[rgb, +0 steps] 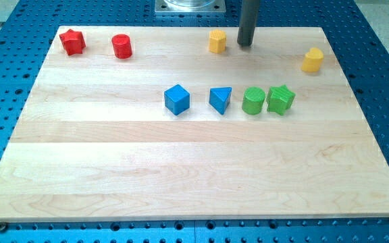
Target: Push the yellow hexagon above the blue cube
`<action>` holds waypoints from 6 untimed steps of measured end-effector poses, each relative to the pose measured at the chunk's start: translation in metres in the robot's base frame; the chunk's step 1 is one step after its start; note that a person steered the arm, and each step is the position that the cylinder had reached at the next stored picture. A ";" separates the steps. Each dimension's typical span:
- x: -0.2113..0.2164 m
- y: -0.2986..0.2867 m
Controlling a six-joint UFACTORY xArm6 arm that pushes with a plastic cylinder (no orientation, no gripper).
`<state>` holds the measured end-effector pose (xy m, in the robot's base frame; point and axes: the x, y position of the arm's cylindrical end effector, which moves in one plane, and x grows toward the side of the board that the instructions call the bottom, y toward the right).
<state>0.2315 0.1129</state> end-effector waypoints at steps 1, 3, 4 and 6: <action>-0.002 -0.060; 0.037 -0.038; 0.042 -0.070; 0.055 -0.103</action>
